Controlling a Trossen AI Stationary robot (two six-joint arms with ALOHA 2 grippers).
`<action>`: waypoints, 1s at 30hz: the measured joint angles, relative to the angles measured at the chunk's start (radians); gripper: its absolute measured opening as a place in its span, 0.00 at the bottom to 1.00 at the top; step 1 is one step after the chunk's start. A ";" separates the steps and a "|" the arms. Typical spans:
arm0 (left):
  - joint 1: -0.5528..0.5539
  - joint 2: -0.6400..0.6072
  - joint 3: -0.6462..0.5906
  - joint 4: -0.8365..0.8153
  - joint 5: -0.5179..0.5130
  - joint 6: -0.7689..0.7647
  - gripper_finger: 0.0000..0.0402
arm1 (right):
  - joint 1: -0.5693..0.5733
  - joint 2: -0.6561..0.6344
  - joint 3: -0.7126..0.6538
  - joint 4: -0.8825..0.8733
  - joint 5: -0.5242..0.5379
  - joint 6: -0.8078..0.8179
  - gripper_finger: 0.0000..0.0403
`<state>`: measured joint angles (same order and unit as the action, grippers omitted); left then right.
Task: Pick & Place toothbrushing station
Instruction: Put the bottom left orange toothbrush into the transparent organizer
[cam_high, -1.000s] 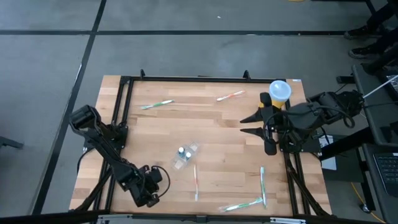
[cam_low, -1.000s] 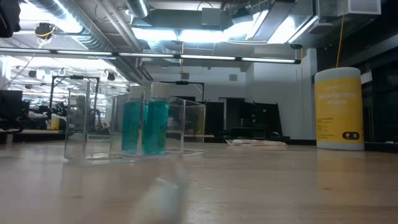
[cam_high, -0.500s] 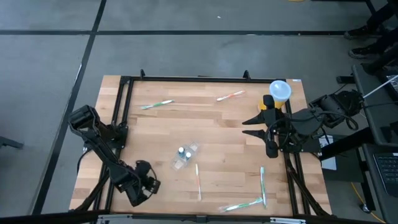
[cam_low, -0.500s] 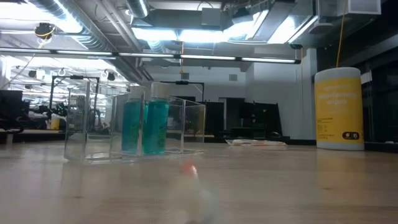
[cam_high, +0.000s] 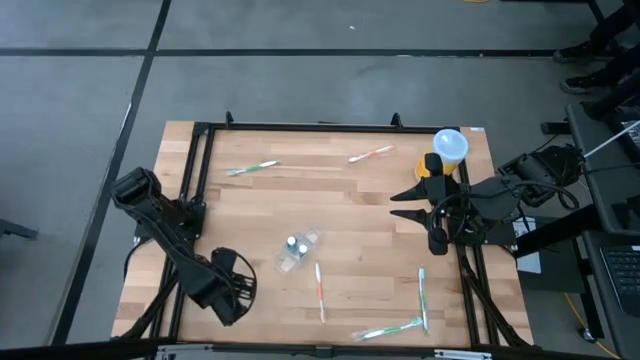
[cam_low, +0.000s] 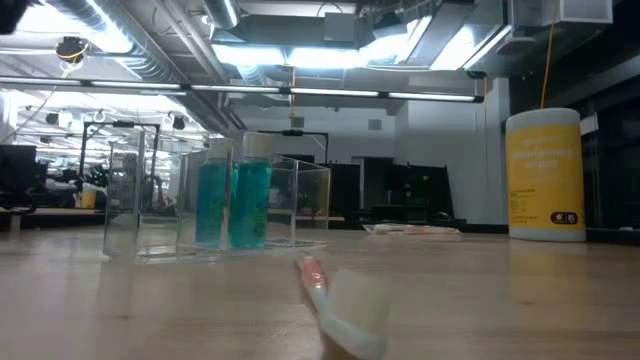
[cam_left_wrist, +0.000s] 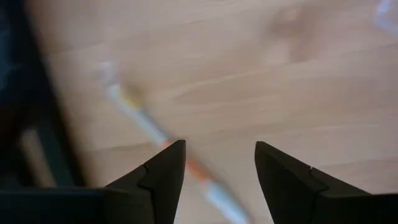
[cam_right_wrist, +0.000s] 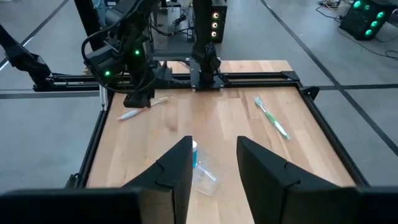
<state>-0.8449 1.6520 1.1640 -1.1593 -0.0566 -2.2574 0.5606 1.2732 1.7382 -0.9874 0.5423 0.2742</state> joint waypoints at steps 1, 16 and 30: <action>0.002 0.000 0.004 -0.021 0.025 -0.003 0.47 | 0.000 0.000 0.000 0.000 0.000 0.000 0.32; 0.003 0.082 0.004 -0.174 0.258 -0.060 0.46 | 0.006 0.000 0.000 0.018 -0.008 -0.001 0.32; 0.022 0.141 -0.136 0.046 0.247 -0.104 0.46 | 0.006 -0.027 0.000 0.076 -0.008 0.038 0.32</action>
<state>-0.8228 1.7927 1.0276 -1.1132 0.1905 -2.3615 0.5670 1.2462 1.7386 -0.9115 0.5339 0.3123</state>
